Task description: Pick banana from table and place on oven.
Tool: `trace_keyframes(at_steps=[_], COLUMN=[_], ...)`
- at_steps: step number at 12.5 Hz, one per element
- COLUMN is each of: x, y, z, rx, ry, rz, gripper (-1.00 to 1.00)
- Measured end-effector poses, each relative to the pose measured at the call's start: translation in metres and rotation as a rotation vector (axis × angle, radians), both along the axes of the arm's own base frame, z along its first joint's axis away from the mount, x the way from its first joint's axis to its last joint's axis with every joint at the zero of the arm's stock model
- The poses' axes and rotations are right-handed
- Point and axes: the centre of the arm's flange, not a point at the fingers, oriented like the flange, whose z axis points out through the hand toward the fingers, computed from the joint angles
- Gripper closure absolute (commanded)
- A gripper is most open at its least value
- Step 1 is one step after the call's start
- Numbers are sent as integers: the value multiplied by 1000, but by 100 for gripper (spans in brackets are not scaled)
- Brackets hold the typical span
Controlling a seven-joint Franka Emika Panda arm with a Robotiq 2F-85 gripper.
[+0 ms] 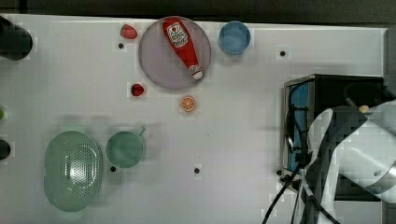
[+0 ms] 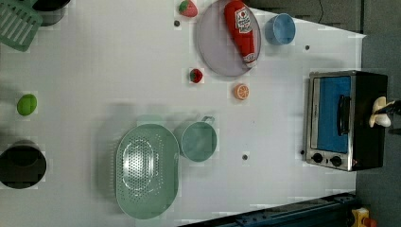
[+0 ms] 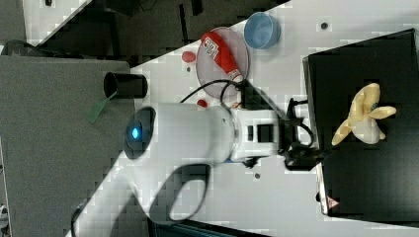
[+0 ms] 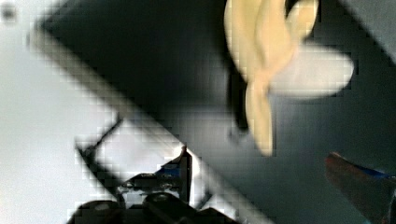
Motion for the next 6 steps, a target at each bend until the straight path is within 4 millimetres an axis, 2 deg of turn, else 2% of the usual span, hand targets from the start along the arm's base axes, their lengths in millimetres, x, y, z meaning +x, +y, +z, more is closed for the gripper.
trace_keyframes(at_steps=[2, 3, 4, 6], x=[-1, 9, 27, 59], y=[46, 74, 105, 184], z=[15, 30, 54, 109], rx=[102, 110, 97, 52], ry=[112, 104, 70, -46], rz=[62, 109, 148, 174], gripper=[-100, -100, -100, -100])
